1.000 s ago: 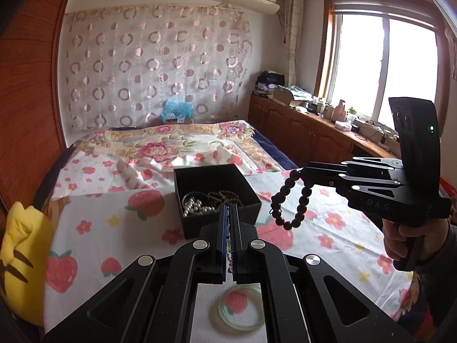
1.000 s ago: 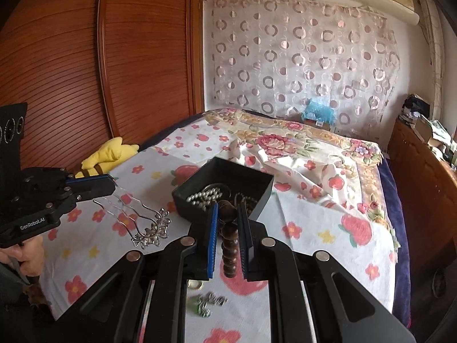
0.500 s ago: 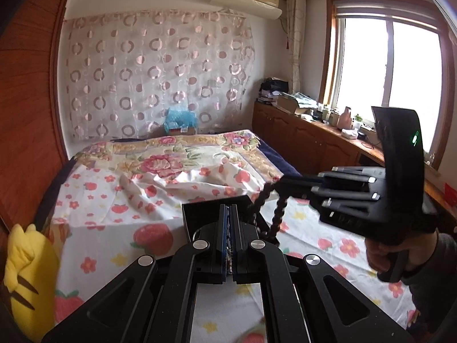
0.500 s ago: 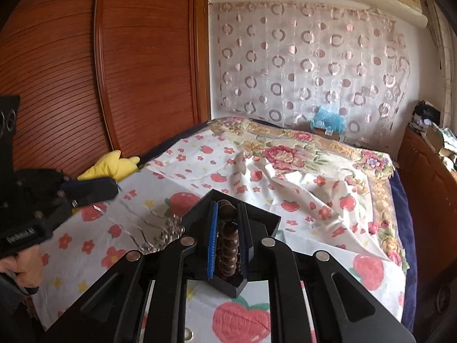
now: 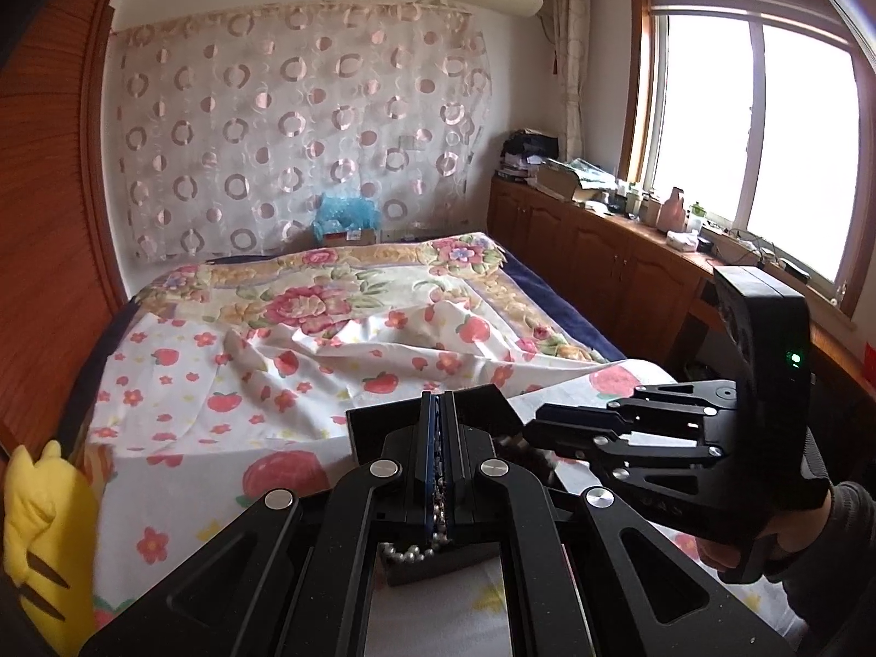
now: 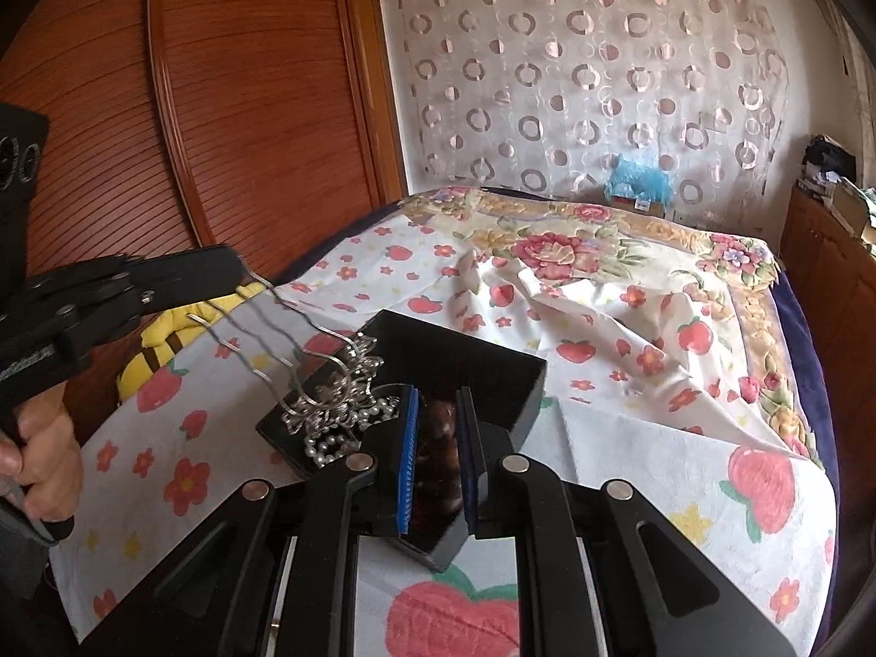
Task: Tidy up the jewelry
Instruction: 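Lower the silver pearl hairpin into the box and open the left gripper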
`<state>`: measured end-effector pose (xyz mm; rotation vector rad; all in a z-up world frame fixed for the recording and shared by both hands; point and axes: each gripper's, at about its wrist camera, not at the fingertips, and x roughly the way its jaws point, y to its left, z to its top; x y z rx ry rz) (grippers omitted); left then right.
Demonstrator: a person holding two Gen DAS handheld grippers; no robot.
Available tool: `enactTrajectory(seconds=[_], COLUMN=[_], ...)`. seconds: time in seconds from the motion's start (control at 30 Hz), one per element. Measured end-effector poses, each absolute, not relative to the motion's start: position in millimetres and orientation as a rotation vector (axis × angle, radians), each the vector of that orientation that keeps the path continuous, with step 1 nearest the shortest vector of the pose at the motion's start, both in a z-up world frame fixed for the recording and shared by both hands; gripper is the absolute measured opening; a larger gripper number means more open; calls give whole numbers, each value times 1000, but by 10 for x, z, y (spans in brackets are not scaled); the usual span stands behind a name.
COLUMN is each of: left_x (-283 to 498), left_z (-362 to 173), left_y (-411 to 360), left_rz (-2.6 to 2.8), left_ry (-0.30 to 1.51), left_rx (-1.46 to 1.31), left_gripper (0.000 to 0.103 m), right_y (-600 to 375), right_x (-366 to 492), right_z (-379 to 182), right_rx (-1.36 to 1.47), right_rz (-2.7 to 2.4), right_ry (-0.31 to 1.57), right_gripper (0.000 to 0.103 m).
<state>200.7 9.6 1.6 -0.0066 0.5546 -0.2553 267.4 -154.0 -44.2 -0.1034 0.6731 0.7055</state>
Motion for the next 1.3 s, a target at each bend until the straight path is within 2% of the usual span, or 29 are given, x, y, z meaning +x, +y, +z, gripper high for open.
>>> enactTrajectory(seconds=[0.27,0.87,1.0,1.3], left_x=[2267,2386,2307,2017], left_z=[-122,-295,-303,-188], left_y=[-21,-88,-12,67], left_rz=[-260,-285,-279,-271], left_ry=[588,657,642,611], left_rx=[12,2,0,-1], left_gripper=[1,4,27,38], right_y=[-1751,-1810,-1842,-1911], right_x=[2690,2606,2542,2283], right_z=[-498,-564,-548,-495], right_rx=[-81,-111,-116,-123], right_rz=[671,638,628,616], right_ry=[688,702,698,691], right_gripper=[20,20,20,20])
